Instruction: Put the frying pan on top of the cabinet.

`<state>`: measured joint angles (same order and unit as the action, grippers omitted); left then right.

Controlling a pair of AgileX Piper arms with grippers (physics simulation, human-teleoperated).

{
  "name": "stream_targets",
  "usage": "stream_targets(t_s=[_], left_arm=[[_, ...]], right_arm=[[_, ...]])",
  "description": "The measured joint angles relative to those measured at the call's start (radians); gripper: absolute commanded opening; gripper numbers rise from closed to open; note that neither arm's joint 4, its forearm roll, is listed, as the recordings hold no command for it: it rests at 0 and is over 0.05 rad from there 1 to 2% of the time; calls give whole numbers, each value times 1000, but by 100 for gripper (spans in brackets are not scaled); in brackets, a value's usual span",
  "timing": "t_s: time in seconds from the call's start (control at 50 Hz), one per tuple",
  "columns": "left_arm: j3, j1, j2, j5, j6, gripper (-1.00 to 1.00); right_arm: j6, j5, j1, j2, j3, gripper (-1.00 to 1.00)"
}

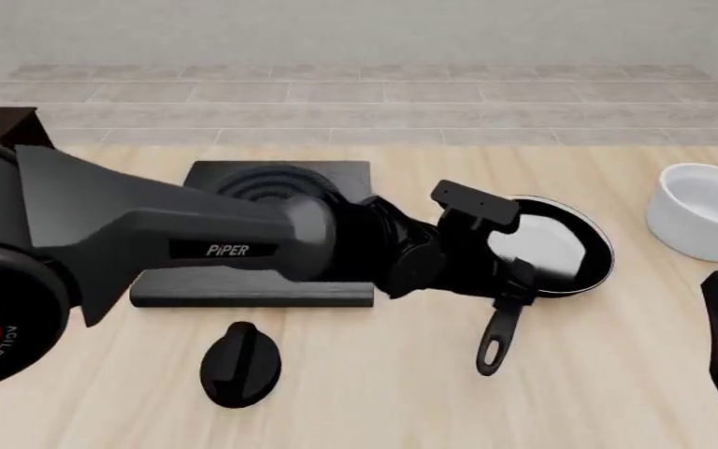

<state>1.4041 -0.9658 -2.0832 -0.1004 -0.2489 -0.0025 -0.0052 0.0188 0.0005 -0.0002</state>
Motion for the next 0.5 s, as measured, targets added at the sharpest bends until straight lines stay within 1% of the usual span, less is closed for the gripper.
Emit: stream_targets(t_s=[0.5], left_arm=[[58, -32, -79, -16, -23, 100]], right_arm=[[8, -2, -1, 0, 0, 100]])
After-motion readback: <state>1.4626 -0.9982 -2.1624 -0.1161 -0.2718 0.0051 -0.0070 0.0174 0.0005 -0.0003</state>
